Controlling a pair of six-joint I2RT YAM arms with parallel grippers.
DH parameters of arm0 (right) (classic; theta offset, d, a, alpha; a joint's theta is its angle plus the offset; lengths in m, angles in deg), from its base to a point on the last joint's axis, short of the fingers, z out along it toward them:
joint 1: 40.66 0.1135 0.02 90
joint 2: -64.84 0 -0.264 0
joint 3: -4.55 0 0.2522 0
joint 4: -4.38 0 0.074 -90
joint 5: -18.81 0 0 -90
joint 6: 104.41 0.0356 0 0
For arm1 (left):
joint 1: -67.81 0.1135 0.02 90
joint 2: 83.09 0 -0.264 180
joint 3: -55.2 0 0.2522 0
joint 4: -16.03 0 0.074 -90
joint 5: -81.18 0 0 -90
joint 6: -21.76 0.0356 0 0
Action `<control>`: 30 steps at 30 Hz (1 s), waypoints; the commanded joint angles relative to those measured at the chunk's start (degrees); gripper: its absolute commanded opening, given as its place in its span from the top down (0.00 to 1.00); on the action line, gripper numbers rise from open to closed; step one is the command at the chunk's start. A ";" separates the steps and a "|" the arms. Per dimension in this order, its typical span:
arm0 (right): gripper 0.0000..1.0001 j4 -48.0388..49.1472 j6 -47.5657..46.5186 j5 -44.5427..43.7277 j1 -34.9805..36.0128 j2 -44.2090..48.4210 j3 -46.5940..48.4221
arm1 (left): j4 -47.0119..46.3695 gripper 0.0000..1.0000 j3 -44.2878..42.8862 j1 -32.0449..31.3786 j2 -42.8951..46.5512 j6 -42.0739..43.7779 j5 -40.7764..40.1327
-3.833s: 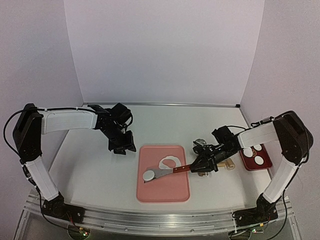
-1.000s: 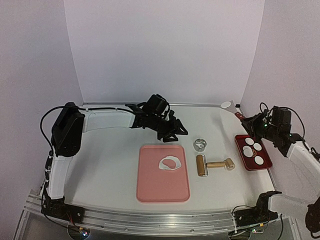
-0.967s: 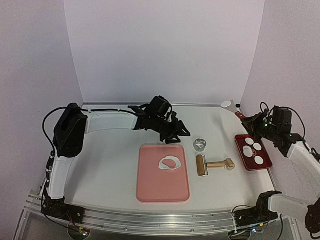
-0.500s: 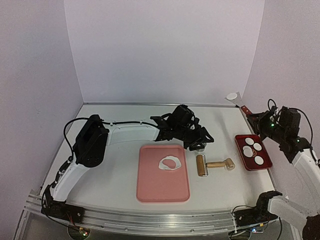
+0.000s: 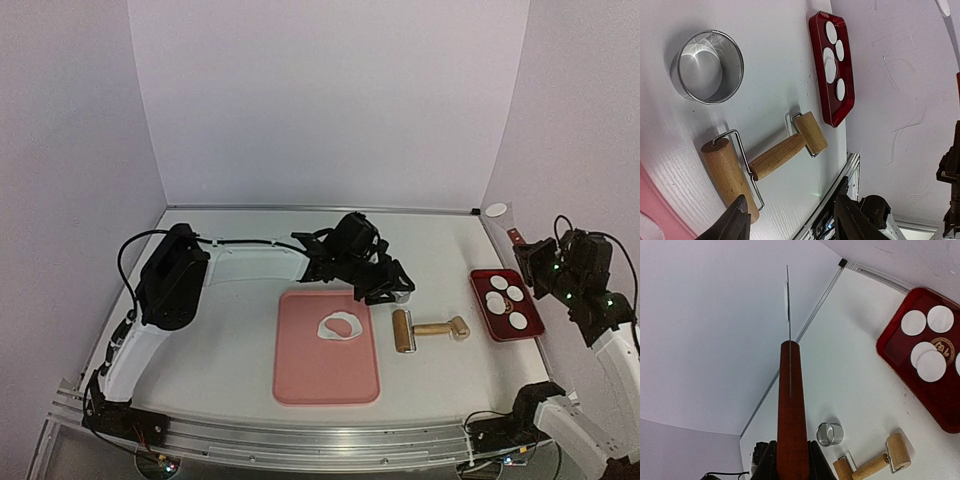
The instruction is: Roll out the dumpling wrappers from the dough
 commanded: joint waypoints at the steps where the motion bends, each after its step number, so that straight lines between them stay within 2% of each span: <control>1: 1.00 -4.24 -1.51 -7.60 -0.21 2.94 0.30 | 0.44 0.46 3.69 2.32 8.31 3.42 1.00; 14: 1.00 -20.90 -0.97 -16.56 -0.21 9.15 1.61 | 0.03 0.46 12.45 7.88 15.52 7.50 2.57; 23: 1.00 -32.31 -0.48 -18.81 -0.21 7.89 4.62 | 2.01 0.46 17.41 10.45 19.98 11.21 0.82; 30: 1.00 -38.74 -0.72 -17.29 -0.21 5.03 6.03 | 2.19 0.46 19.77 11.54 22.00 12.15 0.55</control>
